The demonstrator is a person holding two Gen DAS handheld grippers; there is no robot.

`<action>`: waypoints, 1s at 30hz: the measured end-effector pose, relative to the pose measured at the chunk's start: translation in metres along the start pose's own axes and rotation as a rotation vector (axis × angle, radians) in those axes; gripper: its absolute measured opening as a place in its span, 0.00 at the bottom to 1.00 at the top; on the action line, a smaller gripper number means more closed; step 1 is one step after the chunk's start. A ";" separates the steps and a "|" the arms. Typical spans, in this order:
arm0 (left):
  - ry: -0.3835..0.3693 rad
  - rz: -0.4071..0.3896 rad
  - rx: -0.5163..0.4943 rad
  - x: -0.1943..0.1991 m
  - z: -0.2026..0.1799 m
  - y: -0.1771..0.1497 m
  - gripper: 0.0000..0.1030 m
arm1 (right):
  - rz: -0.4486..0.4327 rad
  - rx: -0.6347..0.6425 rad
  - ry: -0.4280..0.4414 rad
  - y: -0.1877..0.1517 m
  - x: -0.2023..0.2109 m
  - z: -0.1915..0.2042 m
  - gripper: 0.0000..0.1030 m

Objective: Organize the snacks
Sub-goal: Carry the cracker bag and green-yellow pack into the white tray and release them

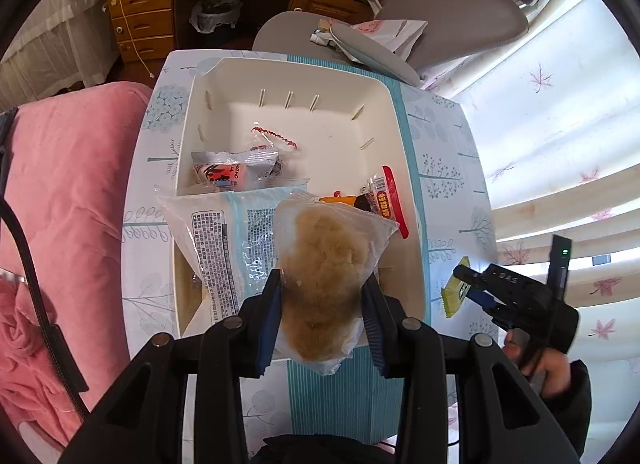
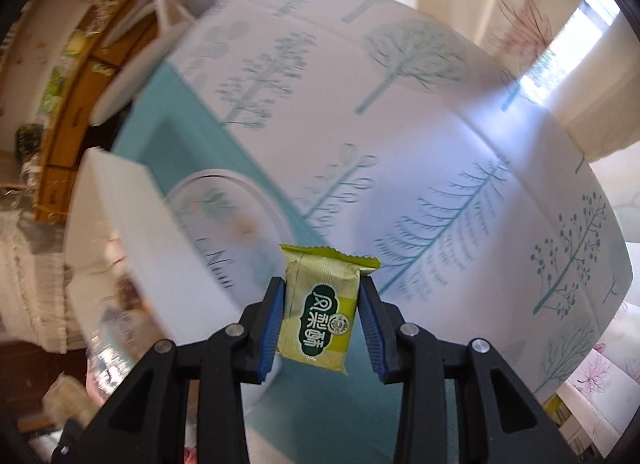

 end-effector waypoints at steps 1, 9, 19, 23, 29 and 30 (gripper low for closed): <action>-0.007 -0.007 0.004 0.000 0.002 -0.001 0.35 | -0.004 0.018 0.015 -0.001 0.006 0.005 0.36; -0.101 -0.092 0.051 0.007 0.010 -0.007 0.35 | 0.002 0.183 0.144 -0.019 0.035 0.061 0.36; -0.136 -0.202 0.094 0.028 0.016 -0.025 0.49 | 0.062 0.393 0.232 -0.076 0.050 0.091 0.36; -0.108 -0.223 0.093 0.036 0.017 -0.035 0.56 | 0.097 0.451 0.268 -0.092 0.050 0.096 0.37; -0.077 -0.234 0.112 0.044 0.014 -0.053 0.73 | 0.117 0.478 0.298 -0.105 0.056 0.089 0.48; -0.075 -0.236 0.113 0.046 0.013 -0.057 0.73 | 0.115 0.481 0.302 -0.106 0.059 0.086 0.52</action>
Point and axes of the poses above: each gripper's, at about its wrist camera, not at the fingertips, and x roughly against the way its jaws point, z to its left, y to its top, the point moved 5 cm from there along -x, roughly the way its jaws point, and after that the axes turned 13 degrees about -x, right-handed, at the moved point
